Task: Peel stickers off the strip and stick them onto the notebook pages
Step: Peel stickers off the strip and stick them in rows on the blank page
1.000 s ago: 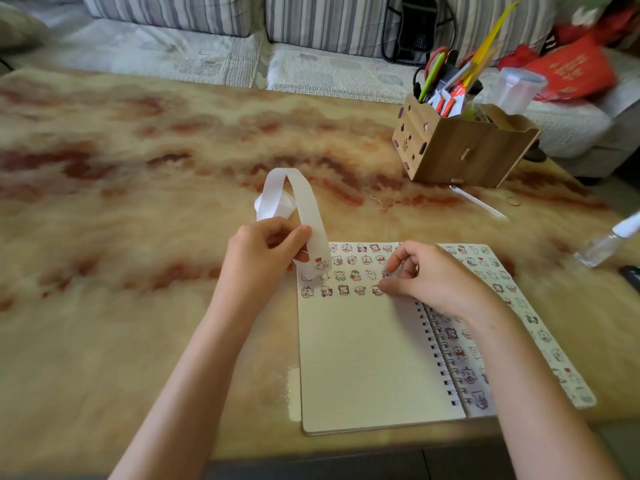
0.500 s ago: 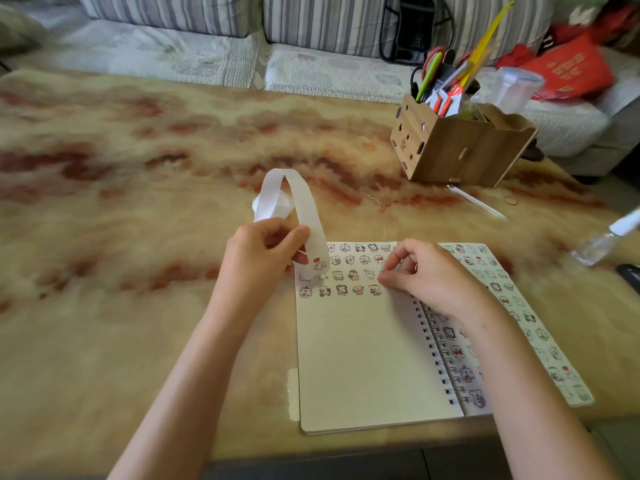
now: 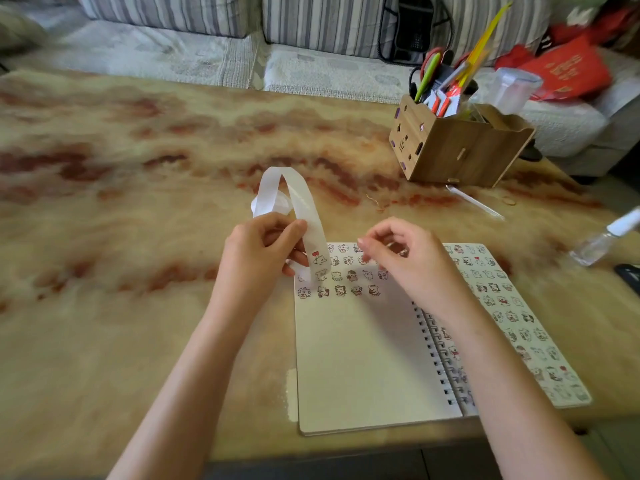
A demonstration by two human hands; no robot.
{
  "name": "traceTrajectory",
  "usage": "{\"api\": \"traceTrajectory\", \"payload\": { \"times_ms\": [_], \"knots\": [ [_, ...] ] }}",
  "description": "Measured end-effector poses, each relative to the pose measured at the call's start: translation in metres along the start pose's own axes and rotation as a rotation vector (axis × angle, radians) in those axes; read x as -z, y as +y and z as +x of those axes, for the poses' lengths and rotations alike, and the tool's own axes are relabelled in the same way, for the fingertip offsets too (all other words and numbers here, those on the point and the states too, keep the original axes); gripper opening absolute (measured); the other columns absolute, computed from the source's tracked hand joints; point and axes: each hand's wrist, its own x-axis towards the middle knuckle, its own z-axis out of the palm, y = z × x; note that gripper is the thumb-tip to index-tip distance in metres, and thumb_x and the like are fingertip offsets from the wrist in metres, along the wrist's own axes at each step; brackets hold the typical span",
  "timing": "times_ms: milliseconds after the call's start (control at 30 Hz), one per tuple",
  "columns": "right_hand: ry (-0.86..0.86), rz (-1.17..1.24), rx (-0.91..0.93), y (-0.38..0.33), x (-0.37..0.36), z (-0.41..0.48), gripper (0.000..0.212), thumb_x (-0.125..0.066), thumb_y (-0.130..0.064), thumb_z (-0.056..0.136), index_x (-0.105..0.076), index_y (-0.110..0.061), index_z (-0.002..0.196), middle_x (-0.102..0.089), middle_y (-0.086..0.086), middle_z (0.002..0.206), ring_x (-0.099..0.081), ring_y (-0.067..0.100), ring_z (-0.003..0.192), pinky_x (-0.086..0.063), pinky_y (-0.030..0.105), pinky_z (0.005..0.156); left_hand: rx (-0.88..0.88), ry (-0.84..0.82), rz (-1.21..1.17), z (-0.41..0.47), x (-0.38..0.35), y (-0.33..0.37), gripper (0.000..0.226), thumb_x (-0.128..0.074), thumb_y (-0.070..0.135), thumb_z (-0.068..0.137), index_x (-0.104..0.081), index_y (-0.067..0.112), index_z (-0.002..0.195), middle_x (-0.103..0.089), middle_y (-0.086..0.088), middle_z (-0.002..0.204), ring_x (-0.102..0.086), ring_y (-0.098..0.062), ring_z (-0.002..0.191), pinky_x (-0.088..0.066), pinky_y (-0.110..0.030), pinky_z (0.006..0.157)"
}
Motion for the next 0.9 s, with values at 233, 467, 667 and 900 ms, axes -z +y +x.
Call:
{"api": "traceTrajectory", "payload": {
  "times_ms": [233,467,667,900],
  "knots": [
    [0.006,0.243,0.116,-0.015,-0.028,-0.003,0.014,-0.077,-0.016,0.079,-0.067,-0.018,0.089,-0.071,-0.002,0.077,-0.061,0.003,0.066,-0.045,0.021,0.062,-0.029,0.006,-0.002,0.001,-0.002,-0.002,0.018,-0.059,0.019,0.092,-0.069,0.008,0.081,-0.068,0.006,0.056,-0.063,-0.002,0.051,-0.043,-0.011,0.048],
    [0.075,0.332,0.158,-0.015,-0.029,-0.001,0.016,-0.075,-0.008,0.079,-0.064,-0.017,0.086,-0.068,0.001,0.075,-0.059,0.006,0.064,-0.048,0.031,0.061,-0.017,-0.052,-0.065,0.002,-0.002,-0.001,0.033,-0.055,0.031,0.093,-0.070,0.005,0.079,-0.072,-0.001,0.066,-0.067,-0.007,0.060,-0.045,-0.013,0.052],
    [0.117,0.295,0.180,-0.014,-0.030,-0.001,0.007,-0.070,-0.007,0.083,-0.069,-0.014,0.085,-0.068,-0.007,0.075,-0.063,0.014,0.068,-0.053,0.038,0.066,-0.057,-0.155,-0.005,0.002,-0.002,-0.005,0.014,-0.064,0.020,0.088,-0.071,0.010,0.084,-0.070,0.011,0.062,-0.065,0.000,0.062,-0.049,-0.014,0.058],
    [0.124,0.225,0.188,-0.014,-0.029,-0.002,0.009,-0.071,-0.008,0.083,-0.071,-0.016,0.085,-0.069,-0.010,0.075,-0.063,0.013,0.070,-0.052,0.030,0.065,-0.067,-0.160,0.011,0.003,-0.002,-0.006,0.012,-0.064,0.019,0.088,-0.072,0.010,0.087,-0.073,0.002,0.073,-0.068,-0.005,0.067,-0.050,-0.016,0.059]
  ]
}}
